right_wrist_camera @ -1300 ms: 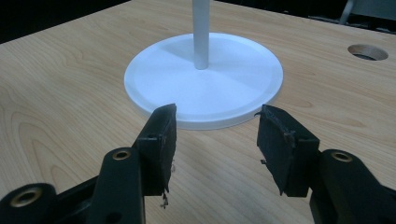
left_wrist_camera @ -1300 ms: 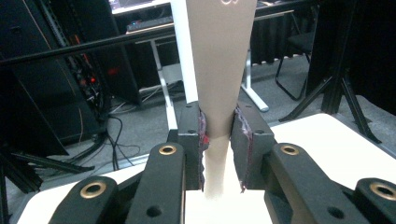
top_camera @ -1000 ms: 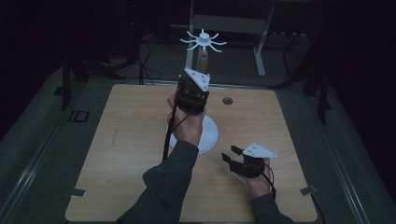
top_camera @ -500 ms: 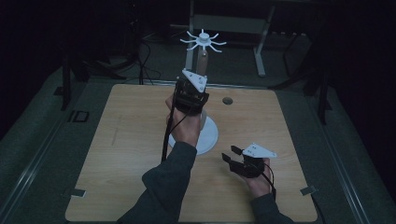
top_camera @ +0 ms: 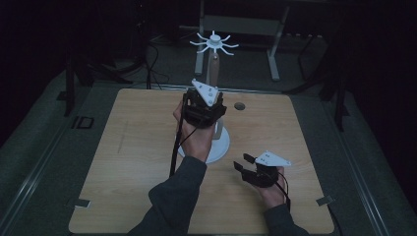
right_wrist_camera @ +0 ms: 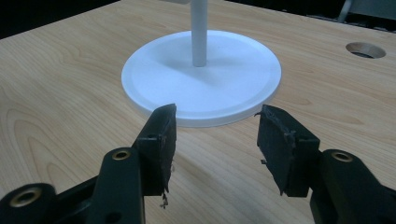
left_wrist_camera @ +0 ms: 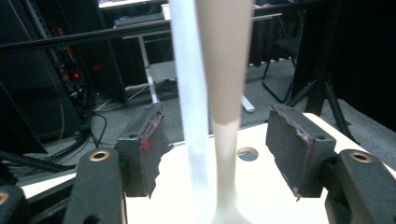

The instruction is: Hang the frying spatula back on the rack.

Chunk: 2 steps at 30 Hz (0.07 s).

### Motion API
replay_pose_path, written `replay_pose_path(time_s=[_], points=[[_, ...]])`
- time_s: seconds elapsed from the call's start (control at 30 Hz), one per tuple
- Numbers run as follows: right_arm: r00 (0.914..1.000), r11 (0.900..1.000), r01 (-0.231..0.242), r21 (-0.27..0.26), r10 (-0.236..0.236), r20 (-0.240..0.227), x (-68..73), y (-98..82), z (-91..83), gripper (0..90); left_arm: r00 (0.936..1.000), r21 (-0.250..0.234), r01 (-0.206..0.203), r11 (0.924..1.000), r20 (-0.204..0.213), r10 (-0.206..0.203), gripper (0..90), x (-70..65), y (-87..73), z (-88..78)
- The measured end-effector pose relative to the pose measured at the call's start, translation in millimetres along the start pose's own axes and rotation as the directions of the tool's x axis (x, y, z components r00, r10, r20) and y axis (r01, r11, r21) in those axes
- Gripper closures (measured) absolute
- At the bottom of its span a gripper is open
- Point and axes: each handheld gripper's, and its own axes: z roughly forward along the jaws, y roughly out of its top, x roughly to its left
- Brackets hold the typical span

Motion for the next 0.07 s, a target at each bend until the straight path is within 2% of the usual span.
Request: replay_pose_path(time_s=[0.07], points=[[0.9999, 1.0, 0.004, 0.002, -0.004, 0.01, -1.1, 0.1, -0.1, 46.2, 0.9999, 0.002, -0.009, 1.0, 0.015, 0.009, 37.4, -1.1, -1.5, -2.0]])
